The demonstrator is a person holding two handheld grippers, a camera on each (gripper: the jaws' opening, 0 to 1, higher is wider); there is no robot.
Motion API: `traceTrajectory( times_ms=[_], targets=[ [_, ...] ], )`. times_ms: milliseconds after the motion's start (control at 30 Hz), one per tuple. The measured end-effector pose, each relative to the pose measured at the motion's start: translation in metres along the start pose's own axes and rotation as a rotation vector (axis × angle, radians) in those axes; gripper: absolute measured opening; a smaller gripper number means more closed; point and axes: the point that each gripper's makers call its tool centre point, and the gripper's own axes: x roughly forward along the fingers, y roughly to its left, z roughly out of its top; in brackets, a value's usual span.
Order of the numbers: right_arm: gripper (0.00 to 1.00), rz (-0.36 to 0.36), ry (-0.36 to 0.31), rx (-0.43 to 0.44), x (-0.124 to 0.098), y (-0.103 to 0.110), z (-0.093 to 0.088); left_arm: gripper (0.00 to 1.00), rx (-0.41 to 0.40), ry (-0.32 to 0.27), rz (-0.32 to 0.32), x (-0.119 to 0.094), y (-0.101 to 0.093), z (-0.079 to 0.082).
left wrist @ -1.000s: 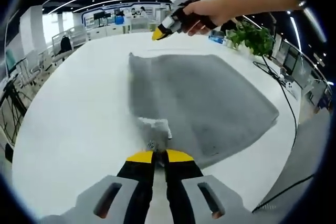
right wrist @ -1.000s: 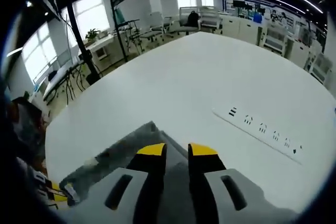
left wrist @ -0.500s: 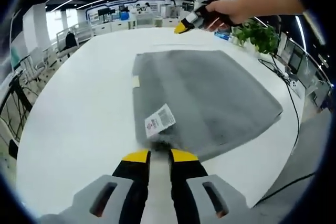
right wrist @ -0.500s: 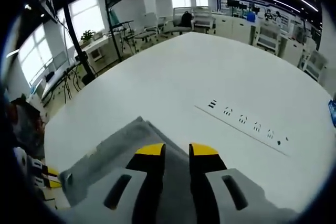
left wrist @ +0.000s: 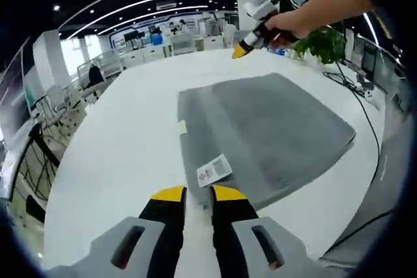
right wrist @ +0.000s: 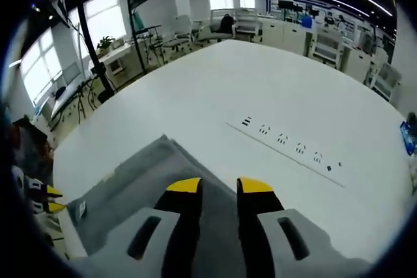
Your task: Fold the towel on the table until its edges align and the towel forms a compact rectangular stack.
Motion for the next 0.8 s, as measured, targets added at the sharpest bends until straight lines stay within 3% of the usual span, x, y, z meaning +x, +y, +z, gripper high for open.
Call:
traceTrajectory(
  times_ms=[67, 200, 300, 467, 600, 800],
  targets=[
    [0.20, -0.004, 0.001, -0.010, -0.003, -0.002, -0.001, 0.14, -0.002, 0.009, -0.040, 0.000, -0.014, 0.007],
    [0.21, -0.011, 0.013, -0.027, -0.007, -0.008, -0.004, 0.14, 0.013, 0.079, -0.081, 0.015, -0.021, -0.008],
    [0.22, -0.017, 0.010, -0.031, -0.014, -0.016, -0.004, 0.15, 0.007, 0.159, -0.100, 0.018, -0.024, -0.030],
    [0.23, -0.030, 0.000, -0.007, -0.018, -0.031, -0.004, 0.15, 0.013, 0.192, -0.116, 0.020, -0.024, -0.040],
    [0.23, -0.047, 0.003, -0.009, -0.026, -0.042, -0.010, 0.15, 0.001, 0.186, -0.112, 0.019, -0.026, -0.032],
    [0.23, -0.060, 0.013, -0.014, -0.042, -0.051, -0.019, 0.15, 0.007, 0.132, -0.113, 0.015, -0.037, -0.003]
  ],
)
